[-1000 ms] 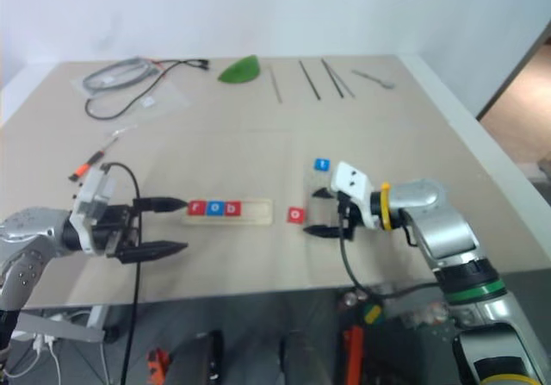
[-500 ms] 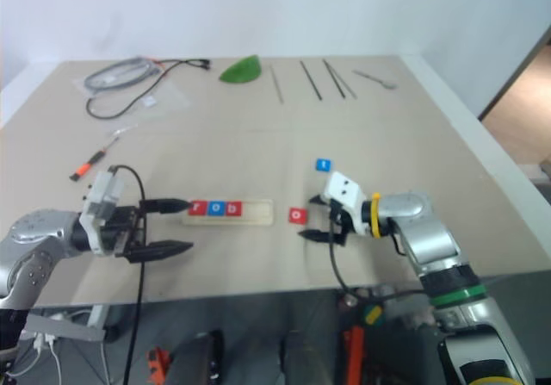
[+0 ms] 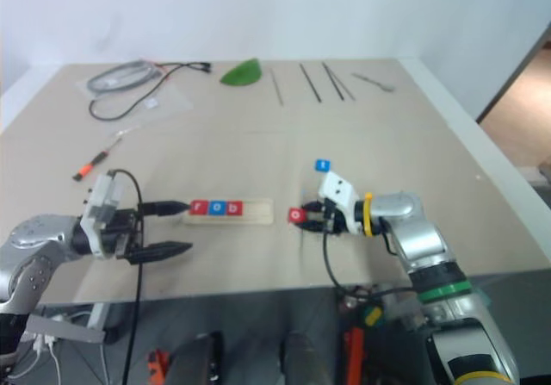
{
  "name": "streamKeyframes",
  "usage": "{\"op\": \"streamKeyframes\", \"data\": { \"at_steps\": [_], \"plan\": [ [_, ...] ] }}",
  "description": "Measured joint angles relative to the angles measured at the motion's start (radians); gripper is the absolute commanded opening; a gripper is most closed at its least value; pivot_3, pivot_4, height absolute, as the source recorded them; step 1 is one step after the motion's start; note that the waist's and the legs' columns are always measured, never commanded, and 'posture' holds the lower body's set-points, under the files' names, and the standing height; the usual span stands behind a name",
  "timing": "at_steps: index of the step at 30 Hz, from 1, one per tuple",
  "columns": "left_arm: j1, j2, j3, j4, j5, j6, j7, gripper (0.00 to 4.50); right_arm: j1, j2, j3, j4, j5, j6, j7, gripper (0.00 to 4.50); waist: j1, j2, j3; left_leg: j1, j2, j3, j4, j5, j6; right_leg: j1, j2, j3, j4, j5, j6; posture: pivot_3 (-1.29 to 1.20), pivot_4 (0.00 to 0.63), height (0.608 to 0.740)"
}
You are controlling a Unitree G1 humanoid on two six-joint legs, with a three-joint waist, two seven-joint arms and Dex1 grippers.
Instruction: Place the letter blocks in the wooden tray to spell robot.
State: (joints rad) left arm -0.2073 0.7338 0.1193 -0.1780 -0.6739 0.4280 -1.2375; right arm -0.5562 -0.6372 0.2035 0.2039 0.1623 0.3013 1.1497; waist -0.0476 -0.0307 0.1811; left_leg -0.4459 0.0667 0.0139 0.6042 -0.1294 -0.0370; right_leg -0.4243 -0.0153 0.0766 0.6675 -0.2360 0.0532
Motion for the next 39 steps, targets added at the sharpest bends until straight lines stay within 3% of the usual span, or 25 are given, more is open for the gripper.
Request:
{"op": "streamKeyframes", "data": {
  "at_steps": [10,15,25,39],
  "plan": [
    [0.006,0.006,0.021,0.009,0.0,-0.016,0.007,4.5,-0.023,0.006,0.0,0.019,-0.01,0.0,0.001,1.16,0.0,0.0,0.0,0.0,0.0,0.0,0.0,0.0,0.0,0.0,0.0,0.0,0.0,0.0,0.0,0.0,0.15,0.74],
    [0.023,0.014,0.037,0.041,0.004,-0.019,0.005,4.5,-0.137,0.025,0.001,-0.024,0.011,0.056,0.021,1.16,-0.001,0.001,0.0,0.0,0.0,0.0,-0.001,0.0,0.0,-0.002,0.001,0.001,0.0,0.0,-0.001,0.0,0.15,0.74],
    [0.052,-0.001,0.038,0.04,0.012,-0.038,0.016,4.5,-0.224,0.063,0.141,-0.036,-0.042,0.04,0.11,1.16,0.001,0.0,0.0,-0.001,0.0,0.001,-0.002,-0.001,-0.001,-0.002,0.0,0.001,-0.001,-0.003,0.0,0.0,0.15,0.74],
    [0.092,-0.008,0.057,0.003,0.007,-0.038,0.055,4.5,-0.305,0.131,0.192,0.076,-0.109,-0.013,0.16,1.16,0.0,0.0,0.0,-0.001,0.0,0.001,-0.002,-0.001,-0.001,-0.002,0.0,0.0,0.0,-0.002,0.0,0.0,0.15,0.74]
  ]
}}
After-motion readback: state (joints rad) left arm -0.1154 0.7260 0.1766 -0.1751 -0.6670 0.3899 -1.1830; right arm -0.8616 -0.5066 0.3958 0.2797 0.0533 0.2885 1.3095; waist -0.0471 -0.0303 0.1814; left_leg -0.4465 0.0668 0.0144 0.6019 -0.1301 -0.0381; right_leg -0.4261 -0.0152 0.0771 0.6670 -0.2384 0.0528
